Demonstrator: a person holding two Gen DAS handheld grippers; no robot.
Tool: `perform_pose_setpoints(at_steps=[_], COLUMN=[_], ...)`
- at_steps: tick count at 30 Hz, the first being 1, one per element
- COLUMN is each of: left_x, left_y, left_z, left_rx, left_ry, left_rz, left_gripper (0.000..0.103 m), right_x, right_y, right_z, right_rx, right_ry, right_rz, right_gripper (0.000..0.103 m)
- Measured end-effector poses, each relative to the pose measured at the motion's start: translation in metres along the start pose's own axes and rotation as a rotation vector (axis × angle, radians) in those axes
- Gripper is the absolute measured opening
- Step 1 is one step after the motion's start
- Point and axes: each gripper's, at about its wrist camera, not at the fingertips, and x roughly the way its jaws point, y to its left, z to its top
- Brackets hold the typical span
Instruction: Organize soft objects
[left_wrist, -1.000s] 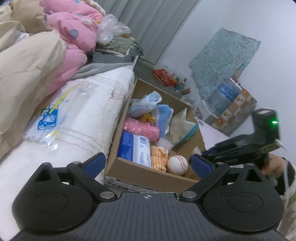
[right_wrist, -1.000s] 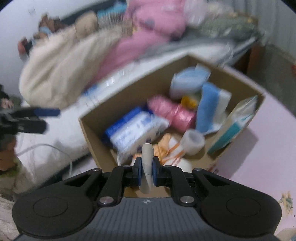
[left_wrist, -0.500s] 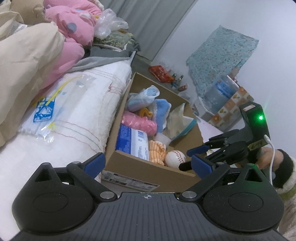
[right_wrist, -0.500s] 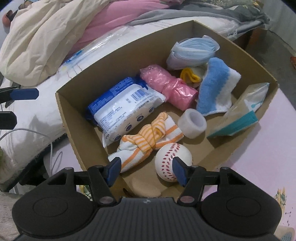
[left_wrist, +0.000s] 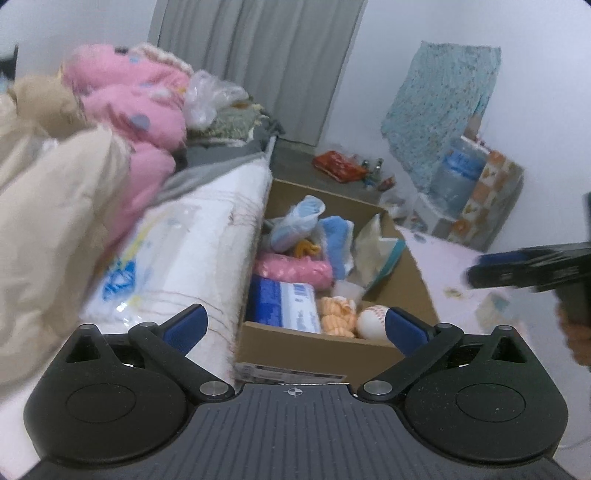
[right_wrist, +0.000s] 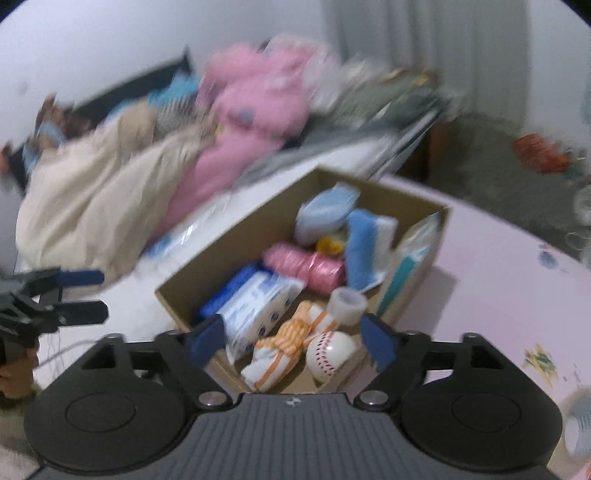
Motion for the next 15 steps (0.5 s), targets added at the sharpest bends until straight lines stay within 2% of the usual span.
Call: perform_pose_setpoints(at_steps=[5, 8, 12, 15], left_x=[-0.004, -0.004, -0.003, -0.005], left_y=[-0.016, -0.026, -0.047, -0.056], left_z=[-0.006, -0.011, -0.019, -0.023], left_rx=[0.083, 0.131, 0.251, 0.297], left_ry=[-0.010, -0.007, -0.003, -0.016], left_rz=[0.060, 0.102, 0.196, 0.225], left_gripper=[0.103, 0.103, 0.103, 0.103], right_x=[-0.033, -0.039, -0.037, -0.033], right_y=[0.007, 0.018, 0.042, 0.058], right_z=[-0.035, -0.056, -0.080, -0.096], right_rx=[0.134, 0.192, 0.204, 0.205], right_ry=[-0.153, -0.228, -0.285, -0.304], right_rz=[-0.071, -0.132, -0.286, -0.381], right_gripper=[0.046, 0.046, 0.046, 0.046])
